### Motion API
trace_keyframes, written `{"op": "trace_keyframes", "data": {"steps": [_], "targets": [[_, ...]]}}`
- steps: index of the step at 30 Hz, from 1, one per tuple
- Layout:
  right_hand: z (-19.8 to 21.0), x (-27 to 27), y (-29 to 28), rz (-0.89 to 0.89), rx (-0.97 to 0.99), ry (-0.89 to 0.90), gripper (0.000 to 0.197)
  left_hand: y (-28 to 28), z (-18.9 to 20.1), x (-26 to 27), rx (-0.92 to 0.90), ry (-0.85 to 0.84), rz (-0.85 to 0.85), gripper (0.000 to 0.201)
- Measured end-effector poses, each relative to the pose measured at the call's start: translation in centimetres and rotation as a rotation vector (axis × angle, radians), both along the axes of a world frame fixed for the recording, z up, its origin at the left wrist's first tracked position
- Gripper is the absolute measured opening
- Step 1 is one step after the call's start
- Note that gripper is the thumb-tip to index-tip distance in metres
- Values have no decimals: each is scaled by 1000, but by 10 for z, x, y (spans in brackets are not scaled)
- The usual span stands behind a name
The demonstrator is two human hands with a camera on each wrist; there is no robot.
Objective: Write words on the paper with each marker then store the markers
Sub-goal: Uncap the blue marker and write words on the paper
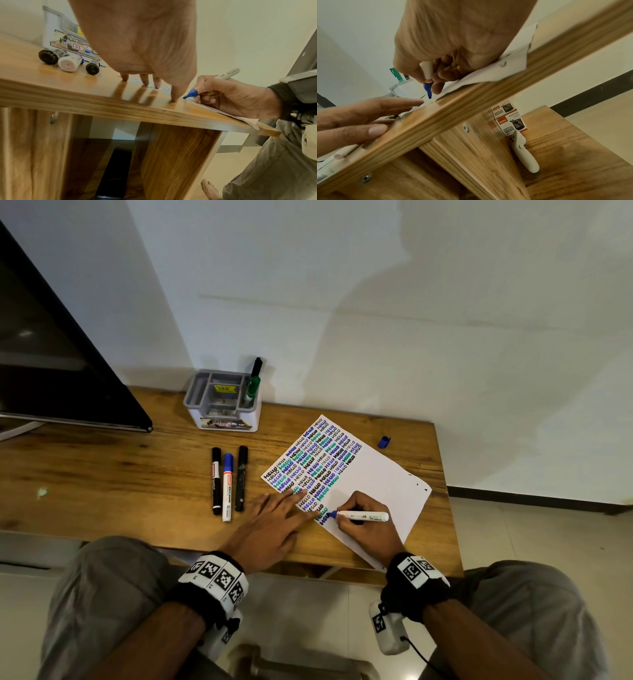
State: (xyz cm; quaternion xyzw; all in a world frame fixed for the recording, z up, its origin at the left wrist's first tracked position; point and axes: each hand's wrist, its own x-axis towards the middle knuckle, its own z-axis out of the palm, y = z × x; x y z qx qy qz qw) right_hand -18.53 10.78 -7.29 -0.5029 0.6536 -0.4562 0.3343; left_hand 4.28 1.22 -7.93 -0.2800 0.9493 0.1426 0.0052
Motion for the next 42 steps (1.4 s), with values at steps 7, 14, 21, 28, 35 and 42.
{"op": "trace_keyframes", "data": {"steps": [7, 14, 21, 28, 35, 42], "targets": [[-3, -3, -1, -32, -5, 16, 12, 1, 3, 0, 25, -9, 15, 58], [-1, -2, -1, -12, -1, 42, 12, -1, 2, 0, 19, -3, 3, 55], [1, -2, -1, -16, 8, 21, 11, 0, 4, 0, 7, 7, -2, 56], [15, -16, -5, -86, 87, -302, 5, -2, 5, 0, 35, 0, 0, 58], [53, -69, -29, -320, -59, -88, 15, -3, 6, -1, 37, 3, 12, 56], [56, -109, -75, -290, 53, 355, 42, -1, 7, 0, 82, 21, 20, 63]]}}
